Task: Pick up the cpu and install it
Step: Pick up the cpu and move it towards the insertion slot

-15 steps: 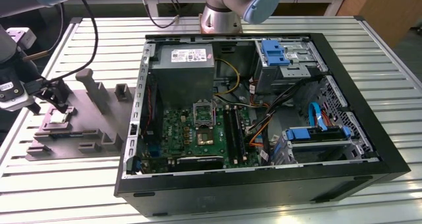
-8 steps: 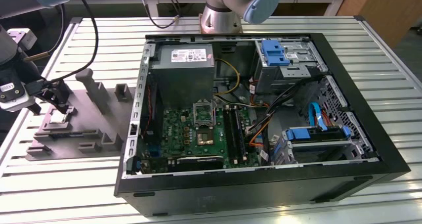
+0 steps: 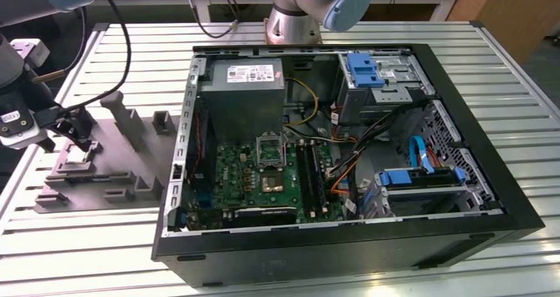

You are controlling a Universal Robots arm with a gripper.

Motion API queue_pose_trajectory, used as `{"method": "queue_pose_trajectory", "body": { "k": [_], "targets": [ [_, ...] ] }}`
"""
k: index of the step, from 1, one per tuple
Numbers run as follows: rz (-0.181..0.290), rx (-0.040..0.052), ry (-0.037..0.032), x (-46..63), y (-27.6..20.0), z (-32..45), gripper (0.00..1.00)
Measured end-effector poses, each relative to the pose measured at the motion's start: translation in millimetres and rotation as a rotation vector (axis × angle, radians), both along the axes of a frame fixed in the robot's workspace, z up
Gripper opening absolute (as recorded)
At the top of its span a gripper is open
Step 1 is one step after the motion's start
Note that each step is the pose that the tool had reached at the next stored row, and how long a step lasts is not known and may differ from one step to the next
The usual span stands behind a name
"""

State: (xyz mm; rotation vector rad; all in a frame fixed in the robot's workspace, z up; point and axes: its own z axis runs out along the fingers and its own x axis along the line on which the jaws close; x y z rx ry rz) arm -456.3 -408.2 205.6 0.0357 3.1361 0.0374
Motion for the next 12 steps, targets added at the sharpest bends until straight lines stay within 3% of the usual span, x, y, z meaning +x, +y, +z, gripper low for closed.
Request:
{"method": "queue_pose_trajectory", "body": {
  "k": [12],
  "targets": [
    [-0.023, -0.0002, 0.0001, 0.1, -0.4, -13.3, 0.66]
  ]
}}
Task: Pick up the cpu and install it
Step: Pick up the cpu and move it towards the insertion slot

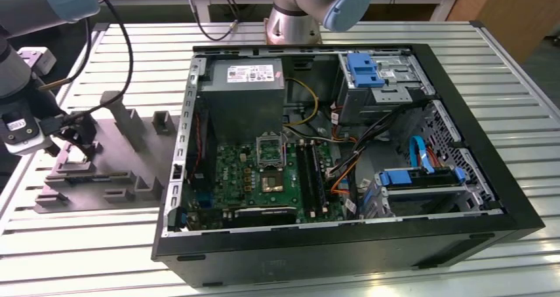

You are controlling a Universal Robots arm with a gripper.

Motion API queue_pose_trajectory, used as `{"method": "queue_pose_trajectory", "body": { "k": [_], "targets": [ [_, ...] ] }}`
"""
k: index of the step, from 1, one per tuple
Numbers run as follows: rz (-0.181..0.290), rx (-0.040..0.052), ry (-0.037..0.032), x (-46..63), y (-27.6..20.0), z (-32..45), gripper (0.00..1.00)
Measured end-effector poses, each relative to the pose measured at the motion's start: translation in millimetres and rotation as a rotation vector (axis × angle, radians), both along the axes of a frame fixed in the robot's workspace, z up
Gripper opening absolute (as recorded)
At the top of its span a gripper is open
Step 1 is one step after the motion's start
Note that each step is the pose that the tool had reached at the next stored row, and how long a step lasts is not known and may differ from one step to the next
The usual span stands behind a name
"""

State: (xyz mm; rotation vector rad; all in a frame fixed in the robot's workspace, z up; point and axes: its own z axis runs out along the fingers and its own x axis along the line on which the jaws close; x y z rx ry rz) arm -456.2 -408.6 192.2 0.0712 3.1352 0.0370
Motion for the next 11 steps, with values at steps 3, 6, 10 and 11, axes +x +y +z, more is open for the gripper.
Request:
{"method": "queue_pose_trajectory", "body": {
  "k": [3, 6, 10, 11],
  "targets": [
    [0.000, 0.0002, -0.0005, 0.1, 0.0, -1.6, 0.66],
    [0.000, -0.0003, -0.0005, 0.1, 0.0, -3.3, 0.66],
    [0.000, -0.0007, -0.0005, 0.0, -0.1, -5.3, 0.66],
    [0.000, -0.0007, -0.0005, 0.0, -0.1, -5.8, 0.66]
  ]
}}
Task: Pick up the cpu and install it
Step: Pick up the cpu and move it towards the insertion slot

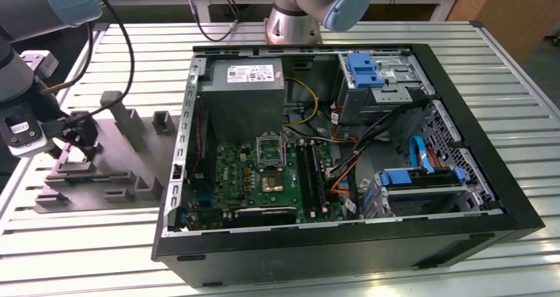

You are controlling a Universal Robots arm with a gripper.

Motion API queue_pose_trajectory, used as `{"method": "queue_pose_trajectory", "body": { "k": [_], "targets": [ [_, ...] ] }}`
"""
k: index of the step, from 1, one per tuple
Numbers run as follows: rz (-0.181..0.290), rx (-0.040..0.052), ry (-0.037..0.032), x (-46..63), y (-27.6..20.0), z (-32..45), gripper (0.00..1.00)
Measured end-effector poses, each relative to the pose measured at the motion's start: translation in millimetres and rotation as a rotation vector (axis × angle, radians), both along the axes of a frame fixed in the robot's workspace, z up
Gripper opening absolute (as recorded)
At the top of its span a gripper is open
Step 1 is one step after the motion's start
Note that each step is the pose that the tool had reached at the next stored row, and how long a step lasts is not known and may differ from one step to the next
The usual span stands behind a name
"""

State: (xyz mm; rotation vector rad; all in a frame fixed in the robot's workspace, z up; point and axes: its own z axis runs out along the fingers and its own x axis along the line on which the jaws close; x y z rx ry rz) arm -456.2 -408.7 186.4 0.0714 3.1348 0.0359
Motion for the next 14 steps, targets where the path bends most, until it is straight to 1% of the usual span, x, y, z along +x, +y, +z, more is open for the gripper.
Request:
{"method": "queue_pose_trajectory", "body": {
  "k": [14],
  "targets": [
    [0.000, -0.0001, 0.0000, 0.1, -0.2, -6.3, 0.66]
  ]
}}
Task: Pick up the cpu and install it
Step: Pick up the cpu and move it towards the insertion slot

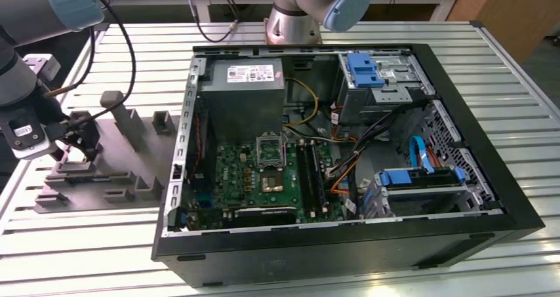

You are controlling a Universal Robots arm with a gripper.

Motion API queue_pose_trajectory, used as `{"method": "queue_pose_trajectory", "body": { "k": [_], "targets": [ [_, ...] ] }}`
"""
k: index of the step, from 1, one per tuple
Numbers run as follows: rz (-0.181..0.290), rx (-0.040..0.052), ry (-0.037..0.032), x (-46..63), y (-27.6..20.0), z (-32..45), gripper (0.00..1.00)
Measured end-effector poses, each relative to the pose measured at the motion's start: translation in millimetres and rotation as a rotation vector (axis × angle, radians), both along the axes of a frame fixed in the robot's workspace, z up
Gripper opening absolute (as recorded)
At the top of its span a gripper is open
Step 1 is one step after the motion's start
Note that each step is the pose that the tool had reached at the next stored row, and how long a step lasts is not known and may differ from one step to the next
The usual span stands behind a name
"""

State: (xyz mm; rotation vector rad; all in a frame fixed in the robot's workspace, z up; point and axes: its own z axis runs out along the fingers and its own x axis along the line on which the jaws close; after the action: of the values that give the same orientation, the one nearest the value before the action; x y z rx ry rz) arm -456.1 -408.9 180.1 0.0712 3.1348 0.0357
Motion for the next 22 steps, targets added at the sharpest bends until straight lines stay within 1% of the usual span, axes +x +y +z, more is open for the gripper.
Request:
{"method": "queue_pose_trajectory", "body": {
  "k": [14, 22],
  "targets": [
    [0.000, 0.0001, 0.0000, -2.8, 0.0, -0.1, 0.66],
    [0.000, 0.0002, 0.0000, -1.3, 0.0, -0.1, 0.65]
  ]
}}
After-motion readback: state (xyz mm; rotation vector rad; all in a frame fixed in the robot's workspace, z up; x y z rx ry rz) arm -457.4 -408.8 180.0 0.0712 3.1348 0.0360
